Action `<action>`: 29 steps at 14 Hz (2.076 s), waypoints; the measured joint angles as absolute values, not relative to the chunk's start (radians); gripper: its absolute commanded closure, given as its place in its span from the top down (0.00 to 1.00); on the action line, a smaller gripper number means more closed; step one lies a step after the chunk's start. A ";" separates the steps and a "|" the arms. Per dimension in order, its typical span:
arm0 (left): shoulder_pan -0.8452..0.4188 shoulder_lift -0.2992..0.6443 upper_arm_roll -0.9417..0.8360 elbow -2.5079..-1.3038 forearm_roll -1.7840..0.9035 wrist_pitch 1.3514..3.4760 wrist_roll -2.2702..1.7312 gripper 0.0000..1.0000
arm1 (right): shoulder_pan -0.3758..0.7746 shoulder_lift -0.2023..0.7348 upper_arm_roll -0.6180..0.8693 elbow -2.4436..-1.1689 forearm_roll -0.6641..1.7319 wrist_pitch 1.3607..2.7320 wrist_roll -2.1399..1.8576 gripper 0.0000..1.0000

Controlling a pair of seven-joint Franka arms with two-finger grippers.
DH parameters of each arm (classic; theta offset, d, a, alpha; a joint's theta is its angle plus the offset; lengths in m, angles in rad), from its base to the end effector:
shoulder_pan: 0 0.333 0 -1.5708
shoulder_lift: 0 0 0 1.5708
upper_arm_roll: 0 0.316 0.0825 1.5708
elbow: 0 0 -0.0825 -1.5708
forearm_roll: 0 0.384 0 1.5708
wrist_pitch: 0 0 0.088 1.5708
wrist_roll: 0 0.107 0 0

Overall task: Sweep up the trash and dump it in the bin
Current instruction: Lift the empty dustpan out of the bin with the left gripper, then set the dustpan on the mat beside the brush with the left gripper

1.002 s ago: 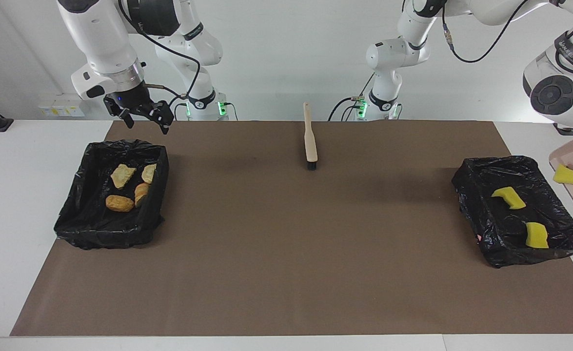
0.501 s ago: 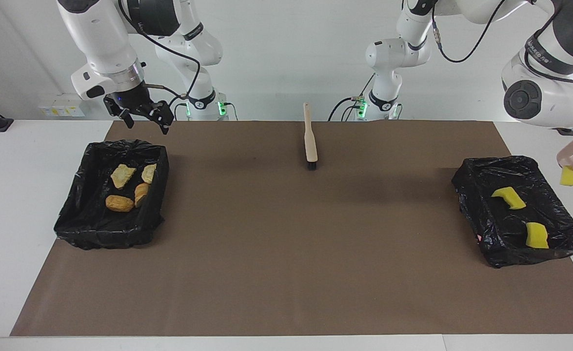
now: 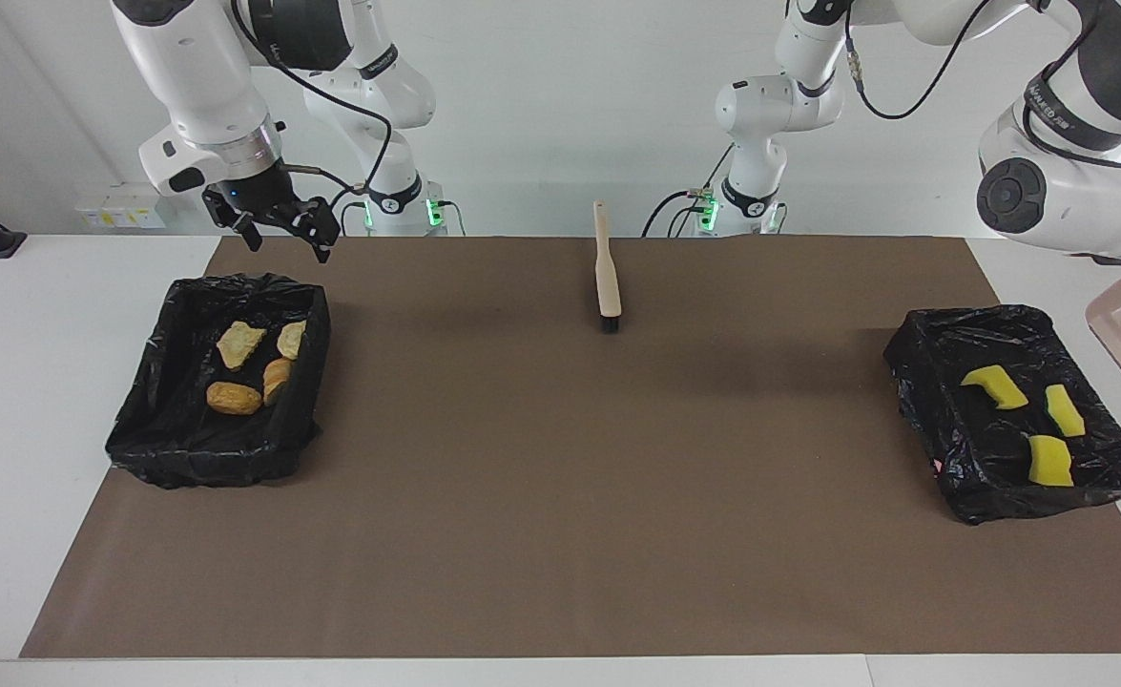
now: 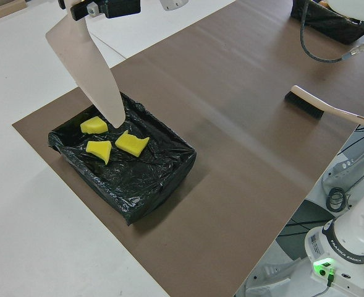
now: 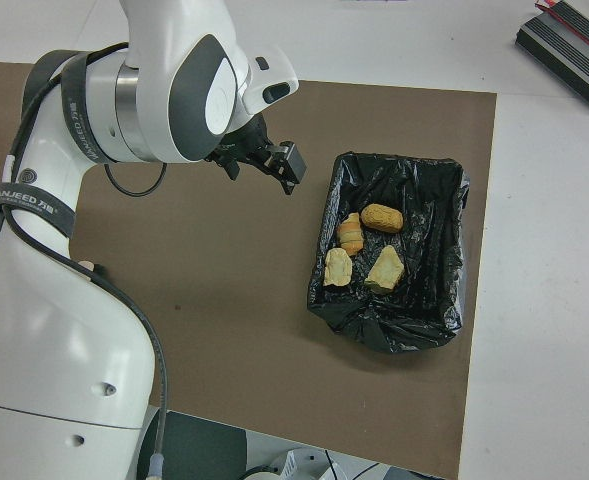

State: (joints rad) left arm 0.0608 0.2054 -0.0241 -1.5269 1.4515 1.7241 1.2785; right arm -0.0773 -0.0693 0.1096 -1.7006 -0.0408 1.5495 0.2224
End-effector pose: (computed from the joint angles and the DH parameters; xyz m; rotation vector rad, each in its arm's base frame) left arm 0.6338 0.1167 0.6173 -1.3195 1.2505 0.9653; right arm 0.5276 0.0145 0.5991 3.0671 -0.2920 -0.1163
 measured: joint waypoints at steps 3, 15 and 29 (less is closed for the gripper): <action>0.062 0.203 -0.023 -1.529 1.373 1.730 1.279 0.00 | -0.077 -0.069 0.109 -1.701 -0.041 1.549 0.222 1.00; 0.094 0.189 -0.027 -1.530 0.571 1.507 1.372 0.00 | -0.077 -0.069 0.109 -1.701 -0.041 1.549 0.222 1.00; -0.302 0.088 -0.053 -1.693 -0.054 1.392 0.055 0.00 | -0.077 -0.069 0.109 -1.700 -0.042 1.549 0.222 1.00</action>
State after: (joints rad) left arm -0.3016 0.0885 -0.0528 -1.6928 -0.0543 1.3915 0.0552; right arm -0.0773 -0.0694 0.1089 -1.7005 -0.0415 1.5493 0.2224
